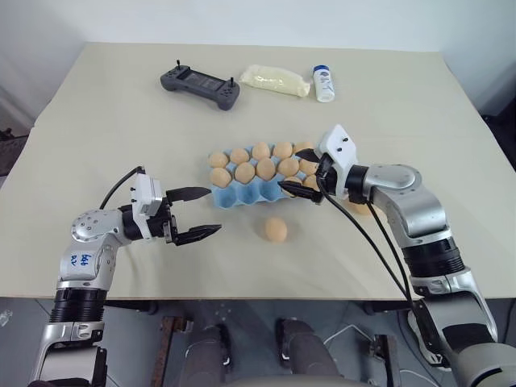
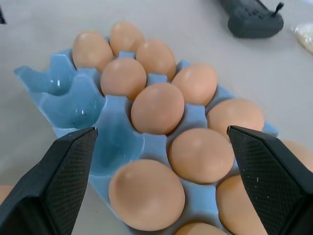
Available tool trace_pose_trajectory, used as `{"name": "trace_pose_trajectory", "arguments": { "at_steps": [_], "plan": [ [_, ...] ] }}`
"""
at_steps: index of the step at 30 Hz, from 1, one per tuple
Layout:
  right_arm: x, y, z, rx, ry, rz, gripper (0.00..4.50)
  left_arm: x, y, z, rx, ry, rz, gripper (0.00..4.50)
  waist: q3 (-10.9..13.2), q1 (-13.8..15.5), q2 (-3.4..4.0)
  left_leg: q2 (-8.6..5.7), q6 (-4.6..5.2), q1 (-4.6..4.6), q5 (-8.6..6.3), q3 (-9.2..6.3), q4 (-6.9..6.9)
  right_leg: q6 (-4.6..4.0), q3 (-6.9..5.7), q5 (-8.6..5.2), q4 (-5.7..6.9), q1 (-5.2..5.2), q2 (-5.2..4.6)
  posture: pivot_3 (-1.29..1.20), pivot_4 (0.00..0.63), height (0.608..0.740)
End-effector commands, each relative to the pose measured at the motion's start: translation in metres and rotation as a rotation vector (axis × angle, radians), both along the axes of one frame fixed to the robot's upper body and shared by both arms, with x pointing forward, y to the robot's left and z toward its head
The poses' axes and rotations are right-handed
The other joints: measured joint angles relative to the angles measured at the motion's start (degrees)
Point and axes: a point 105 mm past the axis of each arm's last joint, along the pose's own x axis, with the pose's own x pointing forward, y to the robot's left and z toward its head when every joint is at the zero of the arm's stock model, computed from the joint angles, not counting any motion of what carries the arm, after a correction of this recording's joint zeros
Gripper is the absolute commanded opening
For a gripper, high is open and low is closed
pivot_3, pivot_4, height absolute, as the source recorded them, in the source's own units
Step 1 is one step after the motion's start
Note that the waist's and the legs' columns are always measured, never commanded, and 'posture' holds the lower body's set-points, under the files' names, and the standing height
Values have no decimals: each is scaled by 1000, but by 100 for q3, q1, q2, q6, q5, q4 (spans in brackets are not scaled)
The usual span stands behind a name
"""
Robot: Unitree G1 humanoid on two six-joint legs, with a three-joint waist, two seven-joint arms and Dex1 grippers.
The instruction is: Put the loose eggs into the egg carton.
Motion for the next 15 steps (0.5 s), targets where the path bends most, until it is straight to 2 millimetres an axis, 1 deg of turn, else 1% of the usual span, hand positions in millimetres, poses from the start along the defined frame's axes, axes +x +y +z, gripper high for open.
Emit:
{"name": "trace_pose_trajectory", "arguments": {
  "at_steps": [1, 4, 7, 10, 11, 12, 14, 15],
  "plan": [
    [-19, -12, 18, 24, -41, 39, 4438, -2, 2, 9, -19, -43, -2, 4500, 0, 14, 0, 0, 0, 0, 0, 0, 0, 0, 0, 0, -1, 0, -1, 0, 150, 740],
    [-38, -27, 17, 30, -29, 60, 4438, -2, 3, 9, -20, -44, 4, 4500, 0, 35, 0, -1, 2, -1, -4, -3, -2, 0, -12, 0, -11, 5, -6, 0, 150, 740],
    [-57, -46, 12, 29, 5, 58, 4438, -1, 5, 9, -25, -41, 11, 4500, 0, 40, 0, -3, 8, 0, -7, 0, -6, 0, -13, 0, -15, 6, -10, 0, 150, 740],
    [-63, -50, 11, 30, 11, 54, 4438, -1, 6, 9, -27, -40, 13, 4500, 0, 0, 0, -2, 19, 3, -13, 3, -3, 0, -9, 0, -12, 7, -8, 0, 150, 740],
    [-73, -67, 9, 30, 28, 20, 4438, 0, 7, 7, -27, -36, 16, 4500, 0, -11, 0, -1, 23, 8, -16, 8, -4, 0, -3, 0, -8, 8, -7, 0, 150, 740],
    [-82, -79, 8, 26, 40, -5, 4438, 1, 8, 6, -26, -33, 19, 4500, -1, 13, 1, 0, 25, 13, -16, 12, -4, 0, 1, 0, -3, 9, -3, 0, 150, 740],
    [-97, -98, 4, 6, 69, -56, 4438, 2, 9, 5, -27, -29, 21, 4500, -1, 85, 2, 0, 23, 12, -14, -7, -10, -5, -13, -3, -8, 15, -2, 0, 150, 740],
    [-104, -104, 2, -4, 91, -77, 4438, 2, 9, 4, -34, -24, 16, 4500, -1, 110, 2, 1, 21, 11, -15, -10, -10, -6, -14, -3, -9, 15, 0, 0, 150, 740]
  ]
}}
